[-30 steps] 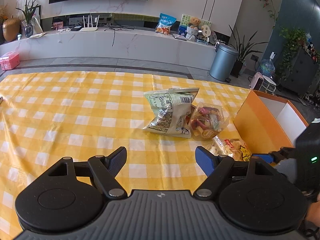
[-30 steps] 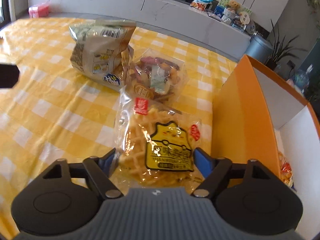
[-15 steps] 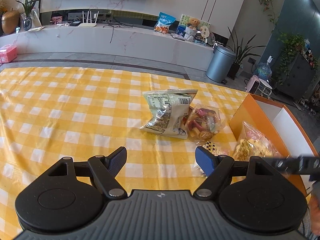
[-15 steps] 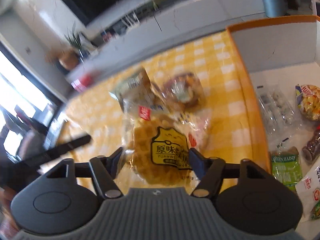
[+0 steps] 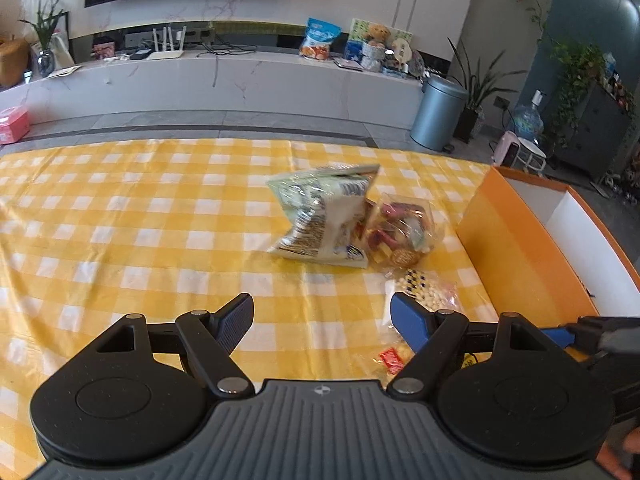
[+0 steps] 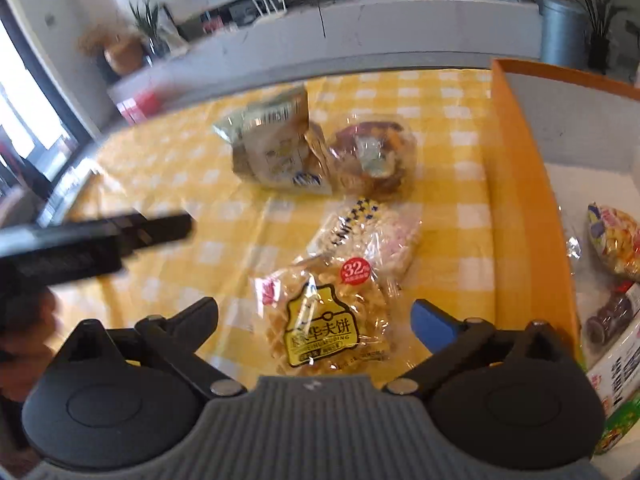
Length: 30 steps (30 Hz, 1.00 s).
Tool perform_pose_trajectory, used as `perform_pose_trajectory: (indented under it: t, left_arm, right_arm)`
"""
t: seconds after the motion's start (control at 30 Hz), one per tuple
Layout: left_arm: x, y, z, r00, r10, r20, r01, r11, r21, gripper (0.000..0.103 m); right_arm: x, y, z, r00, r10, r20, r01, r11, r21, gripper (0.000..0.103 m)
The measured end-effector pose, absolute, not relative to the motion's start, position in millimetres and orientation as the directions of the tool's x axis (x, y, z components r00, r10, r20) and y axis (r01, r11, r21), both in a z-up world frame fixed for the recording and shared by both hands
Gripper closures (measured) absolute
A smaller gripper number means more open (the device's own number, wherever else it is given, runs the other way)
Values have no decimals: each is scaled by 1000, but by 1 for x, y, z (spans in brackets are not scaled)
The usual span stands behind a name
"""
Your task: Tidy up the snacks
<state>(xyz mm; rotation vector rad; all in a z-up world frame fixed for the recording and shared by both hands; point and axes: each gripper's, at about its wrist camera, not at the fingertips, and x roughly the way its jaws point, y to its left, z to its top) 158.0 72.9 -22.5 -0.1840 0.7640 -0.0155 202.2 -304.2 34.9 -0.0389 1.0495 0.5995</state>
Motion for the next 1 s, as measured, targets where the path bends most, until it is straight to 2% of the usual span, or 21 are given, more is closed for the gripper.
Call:
perform_pose_trajectory:
  t: [0.1,0.23,0.3,0.43,0.47,0.5,0.6,0.77,1.0]
  left_arm:
    - [155,88,-17,733,-75,-676,-81,977,-196,11]
    - [153,101,-13,741,-92,-666,-93,967,-236,11]
    - [152,103,-13,742,-103,-663,-88,965,-249,11]
    - [151,100,-11,745,-115,-657,-71,966,-250,11]
    - [150,99,-10,746,-121,-655,-65,965,-252,11]
    - [150,98,-10,747,-125,-653,-61,965,-254,11]
    - [150,95,-10,746,-129,-653,-53,966,-251,11]
    - [157,87,-16,731,-143,-667,-40,967,-252,11]
    - [178,50,-36,680,-172,-712,25,977,-212,11]
  right_arm:
    - [203,-280,11,368,307,-878,-497,863,93,3]
    - [209,-258,-23,290,251,-924,-454,886,98,3]
    - [199,-244,-26,331,224,-916,-501,865,30,3]
    - [189,-240,-26,385,239,-891,-538,843,-7,4]
    - [188,-241,-25,386,246,-889,-546,838,-5,9]
    - [189,-243,-21,379,261,-888,-548,837,12,18]
    - [192,-258,-6,347,319,-882,-530,842,96,28]
    - [196,-297,33,360,475,-803,-471,836,282,30]
    - [200,-386,91,565,556,-609,-313,828,466,30]
